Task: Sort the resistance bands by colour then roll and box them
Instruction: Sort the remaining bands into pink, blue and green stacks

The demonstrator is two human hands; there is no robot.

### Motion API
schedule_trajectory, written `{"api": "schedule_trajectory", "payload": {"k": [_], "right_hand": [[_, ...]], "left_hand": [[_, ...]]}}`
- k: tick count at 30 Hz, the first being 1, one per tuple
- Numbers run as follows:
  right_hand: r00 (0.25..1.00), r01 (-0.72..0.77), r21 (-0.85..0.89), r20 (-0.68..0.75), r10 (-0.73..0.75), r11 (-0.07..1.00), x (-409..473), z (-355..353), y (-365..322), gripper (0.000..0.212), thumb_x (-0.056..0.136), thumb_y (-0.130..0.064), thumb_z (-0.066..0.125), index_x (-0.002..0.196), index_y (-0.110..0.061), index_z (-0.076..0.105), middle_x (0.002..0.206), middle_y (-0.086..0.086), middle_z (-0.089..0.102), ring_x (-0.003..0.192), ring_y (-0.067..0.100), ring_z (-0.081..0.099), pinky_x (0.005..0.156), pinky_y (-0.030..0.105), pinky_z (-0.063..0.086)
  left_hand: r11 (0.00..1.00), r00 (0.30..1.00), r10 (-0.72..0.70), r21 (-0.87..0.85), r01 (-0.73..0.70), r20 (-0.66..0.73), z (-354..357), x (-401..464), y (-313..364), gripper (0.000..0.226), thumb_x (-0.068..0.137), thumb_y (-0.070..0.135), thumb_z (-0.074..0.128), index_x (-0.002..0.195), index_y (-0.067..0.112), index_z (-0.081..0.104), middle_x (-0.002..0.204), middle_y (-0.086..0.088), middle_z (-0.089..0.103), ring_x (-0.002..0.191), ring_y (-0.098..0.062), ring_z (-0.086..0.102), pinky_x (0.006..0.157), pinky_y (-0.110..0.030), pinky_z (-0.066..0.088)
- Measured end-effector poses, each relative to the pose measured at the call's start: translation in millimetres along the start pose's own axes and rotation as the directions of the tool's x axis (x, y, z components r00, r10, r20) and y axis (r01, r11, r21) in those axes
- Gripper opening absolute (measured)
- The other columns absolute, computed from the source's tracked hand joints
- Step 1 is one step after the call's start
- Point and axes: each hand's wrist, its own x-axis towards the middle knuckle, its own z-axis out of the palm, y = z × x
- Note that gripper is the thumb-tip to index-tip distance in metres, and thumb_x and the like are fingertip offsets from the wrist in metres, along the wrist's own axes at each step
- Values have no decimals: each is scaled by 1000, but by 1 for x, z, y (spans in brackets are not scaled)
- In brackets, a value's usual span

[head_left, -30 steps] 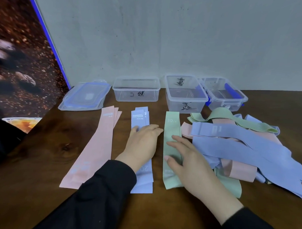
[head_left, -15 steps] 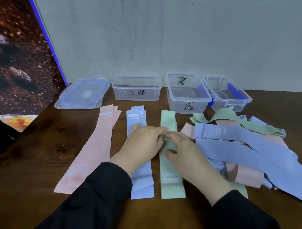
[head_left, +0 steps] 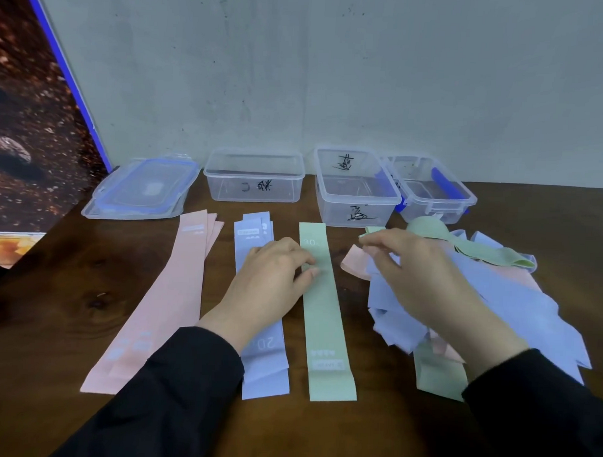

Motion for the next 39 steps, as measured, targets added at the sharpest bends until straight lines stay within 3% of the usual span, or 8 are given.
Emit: {"api": "schedule_trajectory", "payload": {"k": [4,10,16,21,26,32,36,39], "right_hand": [[977,-55,-246,189,103,968,8,-27,21,32,106,-23,50,134,-26,63,130,-4,62,113,17,58,73,20,31],[945,72,-549,304,119,833,28,-9,40,30,106,-27,41,132,-19,52,129,3,60,116,26,55,98,40,44],[936,49,-519,321,141,854,41,-4,39,49,100,-28,51,149,-29,43,134,1,52,128,24,47,103,43,33],[991,-2,-277,131,40,961,40,-27,37,12,97,-20,55,93,-21,66,98,-3,57,90,22,57,74,34,42],[945,8,-12,326,-3,1000,28,-75,21,13,98,-33,58,93,-30,69,75,-11,62,70,12,54,64,29,42],[720,253,-281,694,14,926,37,-53,9,8,94,-41,64,91,-34,66,89,-13,61,83,8,56,79,31,49],[740,276,-400,669,72,874,40,-27,18,19,94,-47,62,108,-34,65,120,-13,62,104,19,59,88,39,50],[762,302,-402,647,35,864,38,-25,18,20,96,-44,61,110,-31,66,103,-15,59,91,12,53,66,23,38]], "left_hand": [[997,996,70,-45,-68,47,-2,-2,11,32,102,40,50,128,30,65,126,12,61,115,-8,53,103,-36,44],[992,987,124,-50,-119,99,-1,-4,17,33,102,40,50,131,30,63,128,11,62,117,-9,53,103,-36,45],[991,988,122,-63,-116,98,-2,-5,15,34,102,41,50,133,31,62,130,12,61,119,-7,52,103,-27,43],[992,989,111,-76,-104,96,-2,-5,15,34,102,41,50,133,32,61,132,13,59,122,-7,51,103,-26,42],[991,991,113,-86,-107,72,-1,-5,16,34,102,42,50,132,32,62,130,14,61,120,-6,52,104,-29,43],[992,993,90,-93,-83,75,-3,-6,14,34,102,42,50,132,32,62,128,15,61,117,-3,52,99,-19,40],[991,993,88,-108,-79,76,-5,-7,13,34,102,40,50,132,30,63,126,13,61,114,-4,53,100,-23,44],[991,993,94,-104,-86,66,-3,-6,11,33,102,40,50,131,29,63,125,13,62,115,-5,53,99,-21,42]]}}
